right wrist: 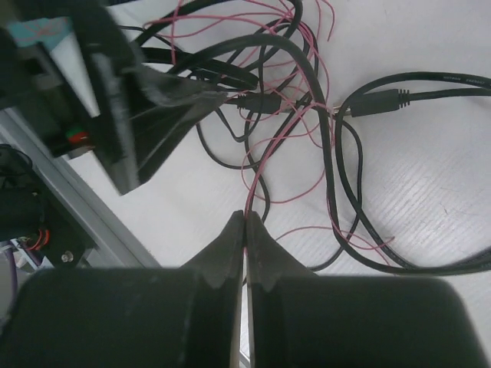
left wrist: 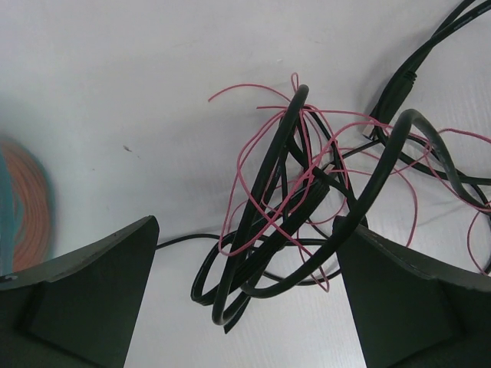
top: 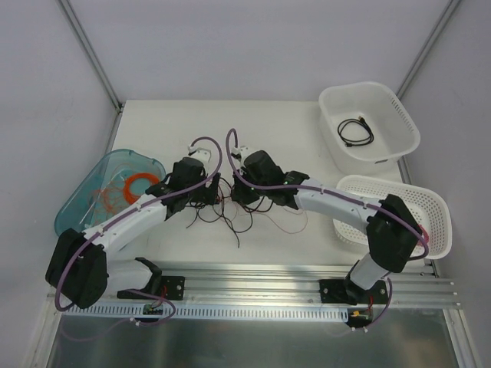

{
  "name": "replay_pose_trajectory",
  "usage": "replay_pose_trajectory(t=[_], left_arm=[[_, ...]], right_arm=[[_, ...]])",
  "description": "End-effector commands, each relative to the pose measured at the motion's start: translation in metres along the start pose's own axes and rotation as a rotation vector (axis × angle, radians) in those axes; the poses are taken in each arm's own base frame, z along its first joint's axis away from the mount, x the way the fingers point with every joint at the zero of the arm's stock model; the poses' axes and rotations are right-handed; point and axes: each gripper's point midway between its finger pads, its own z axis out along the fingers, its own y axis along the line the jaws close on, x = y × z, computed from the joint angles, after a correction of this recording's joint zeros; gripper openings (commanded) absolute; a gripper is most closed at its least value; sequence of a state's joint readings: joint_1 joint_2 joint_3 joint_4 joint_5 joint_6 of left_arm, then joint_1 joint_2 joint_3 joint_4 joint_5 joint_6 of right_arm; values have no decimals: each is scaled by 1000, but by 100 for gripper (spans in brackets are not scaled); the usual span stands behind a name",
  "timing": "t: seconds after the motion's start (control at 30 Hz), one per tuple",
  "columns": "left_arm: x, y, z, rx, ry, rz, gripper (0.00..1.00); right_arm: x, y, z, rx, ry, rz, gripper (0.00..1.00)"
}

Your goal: Untangle the cables

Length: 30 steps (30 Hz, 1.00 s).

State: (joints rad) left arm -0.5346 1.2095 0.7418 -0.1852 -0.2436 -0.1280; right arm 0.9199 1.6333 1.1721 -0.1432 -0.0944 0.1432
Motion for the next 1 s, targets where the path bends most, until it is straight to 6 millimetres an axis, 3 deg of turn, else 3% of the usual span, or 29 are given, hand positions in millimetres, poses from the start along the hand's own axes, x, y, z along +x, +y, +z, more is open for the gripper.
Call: replay_pose_trajectory(t=[0.0,0.1,0.2,0.23,0.4,0.5,0.53,0.6,0.63,0.73,0.77,0.9,0.97], left_arm=[[-16,2,3,-21,-19,-41,98],[-12,4,6,-34,6,-43,98],[-9,9,8,-62,30,-49,98],[-10,11,8,-70,33,-54,98],[-8,14,8,-80,46,-66,98],[-10,13,6,-79,38,-69,98],[-10,14,5,-81,36,-70,98],[-12,15,4,-84,28,-72,98],[-12,15,3,-84,25,-73,98],[-15,15,0,-80,12,-78,98],[-16,16,-1,-79,8,-79,98],[-19,16,-4,-77,-5,-78,98],[-21,17,-6,-78,-16,-81,98]], right_arm=[[-52,28,-52,-62,-146,-60,1],[-62,30,-83,-42,-173,-78,1],[-75,28,-127,-8,-249,-111,1],[-79,23,-149,18,-292,-114,1],[-73,-14,-195,166,-368,-87,1],[-49,-54,-200,284,-350,7,1],[-30,-69,-191,314,-311,37,1],[-19,-89,-193,349,-319,106,1],[-4,-104,-185,386,-287,131,1],[15,-124,-169,446,-219,155,11],[22,-136,-165,491,-201,162,26],[36,-164,-145,597,-141,188,71],[44,-177,-133,645,-89,199,82]])
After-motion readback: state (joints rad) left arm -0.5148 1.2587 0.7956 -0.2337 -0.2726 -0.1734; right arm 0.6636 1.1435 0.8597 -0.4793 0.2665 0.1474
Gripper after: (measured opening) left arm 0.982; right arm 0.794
